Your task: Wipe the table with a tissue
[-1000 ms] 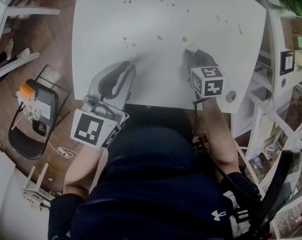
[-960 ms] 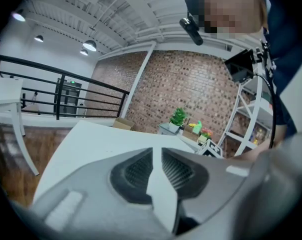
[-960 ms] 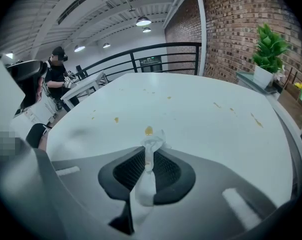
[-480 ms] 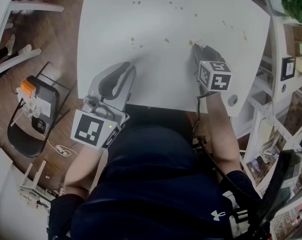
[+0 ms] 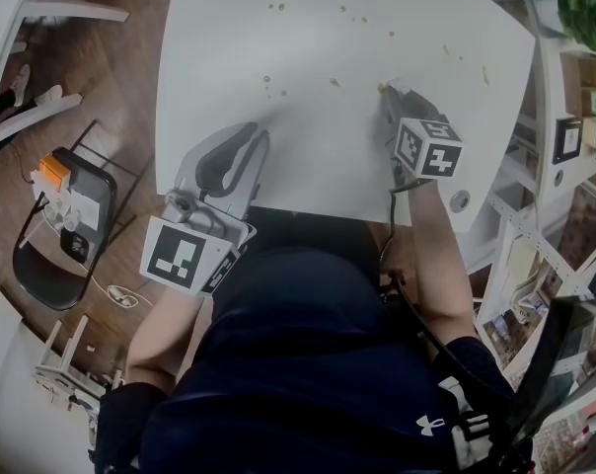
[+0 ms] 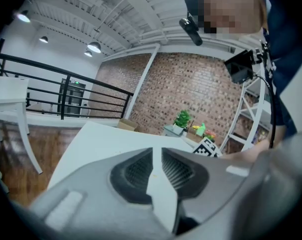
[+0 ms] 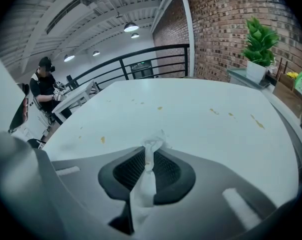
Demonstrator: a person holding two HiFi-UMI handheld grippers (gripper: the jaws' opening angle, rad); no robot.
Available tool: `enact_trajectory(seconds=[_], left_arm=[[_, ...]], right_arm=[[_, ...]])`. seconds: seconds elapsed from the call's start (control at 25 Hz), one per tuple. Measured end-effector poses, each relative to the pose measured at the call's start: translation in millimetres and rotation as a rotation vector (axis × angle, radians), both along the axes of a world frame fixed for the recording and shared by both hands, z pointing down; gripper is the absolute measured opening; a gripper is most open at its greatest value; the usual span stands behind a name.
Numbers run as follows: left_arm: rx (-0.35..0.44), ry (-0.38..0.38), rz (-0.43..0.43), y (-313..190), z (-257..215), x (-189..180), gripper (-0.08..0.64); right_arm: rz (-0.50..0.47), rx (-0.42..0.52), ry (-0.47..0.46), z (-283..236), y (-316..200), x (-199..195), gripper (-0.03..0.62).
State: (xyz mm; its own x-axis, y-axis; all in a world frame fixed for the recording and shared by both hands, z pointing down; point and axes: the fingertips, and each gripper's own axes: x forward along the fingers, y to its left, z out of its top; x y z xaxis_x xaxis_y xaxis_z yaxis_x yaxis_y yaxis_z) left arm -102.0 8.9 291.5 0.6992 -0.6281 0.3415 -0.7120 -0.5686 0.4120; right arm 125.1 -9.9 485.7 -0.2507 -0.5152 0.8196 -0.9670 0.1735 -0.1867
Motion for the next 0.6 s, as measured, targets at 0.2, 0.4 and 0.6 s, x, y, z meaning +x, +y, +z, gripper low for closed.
enact_trajectory(seconds=[0.2,0.4,0.6], left_arm=[[-0.004,0.0,-0.011,-0.3,1.5,-5.7,0.052],[-0.003,0.006,-0.017,-1.4,1.2,-9.9,0.052],[-0.005,0.004,-0.019,-3.5,1.8,-13.5,0.052]], right_arm=[[-0.013,-0.002,0.002,0.6,-5.4,-5.6,0.044],[-0.029,0.0,0.011,0.6,-8.7,-12.0,0.044],[-0.065,0.005,0.015,1.2,-10.5,-24.9,0.044]])
